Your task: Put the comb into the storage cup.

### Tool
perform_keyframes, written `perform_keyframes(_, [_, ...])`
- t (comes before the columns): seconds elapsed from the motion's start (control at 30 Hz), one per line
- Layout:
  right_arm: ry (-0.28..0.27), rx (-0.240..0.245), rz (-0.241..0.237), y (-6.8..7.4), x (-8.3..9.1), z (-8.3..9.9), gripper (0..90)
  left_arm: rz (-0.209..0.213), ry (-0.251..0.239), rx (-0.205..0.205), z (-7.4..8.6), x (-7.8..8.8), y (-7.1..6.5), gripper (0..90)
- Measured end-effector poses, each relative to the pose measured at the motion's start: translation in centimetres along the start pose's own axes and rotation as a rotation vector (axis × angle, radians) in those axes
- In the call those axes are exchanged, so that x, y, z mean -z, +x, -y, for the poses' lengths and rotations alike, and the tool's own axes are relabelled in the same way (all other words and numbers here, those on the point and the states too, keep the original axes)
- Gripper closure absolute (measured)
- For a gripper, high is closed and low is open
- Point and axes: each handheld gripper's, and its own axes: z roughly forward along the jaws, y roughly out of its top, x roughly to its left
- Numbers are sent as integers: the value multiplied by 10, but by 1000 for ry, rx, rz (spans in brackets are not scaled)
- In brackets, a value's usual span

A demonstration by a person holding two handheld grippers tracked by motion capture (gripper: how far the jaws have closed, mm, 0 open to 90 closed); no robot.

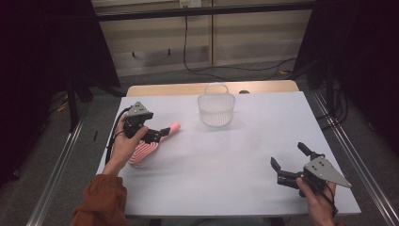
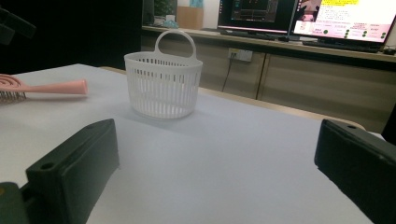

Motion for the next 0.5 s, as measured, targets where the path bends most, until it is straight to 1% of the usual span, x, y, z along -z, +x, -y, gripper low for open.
perform_keyframes(0.03, [-1,0,-1,0,0,0,0,-10,-18,10,2,5,1,31])
perform_keyframes(0.13, [-1,0,-2,0,0,0,0,-14,-26,18,5,7,3,28])
perform_keyframes(0.17, [-3,-1,-3,0,0,0,0,-14,-12,32,6,7,4,28])
perform_keyframes(0.2, [-3,-1,-3,0,0,0,0,-3,1,26,7,8,5,28])
perform_keyframes(0.23, [-4,0,-4,0,0,0,0,0,7,34,9,10,6,33])
perform_keyframes(0.27, [-4,0,-4,0,0,0,0,0,7,34,9,10,6,32])
perform_keyframes(0.3, [-5,-2,-5,0,1,0,0,-11,8,22,10,11,8,31])
perform_keyframes(0.33, [-5,-2,-5,0,1,0,0,-20,7,29,11,13,9,31])
perform_keyframes(0.37, [-4,0,-6,0,0,0,0,-20,5,36,12,14,9,34])
perform_keyframes(0.4, [-4,0,-6,0,0,0,0,-20,5,34,13,16,10,34])
perform_keyframes(0.43, [-4,1,-6,0,0,0,0,-39,8,32,15,19,10,40])
perform_keyframes(0.5, [-5,1,-6,0,0,0,0,-33,3,30,16,20,10,39])
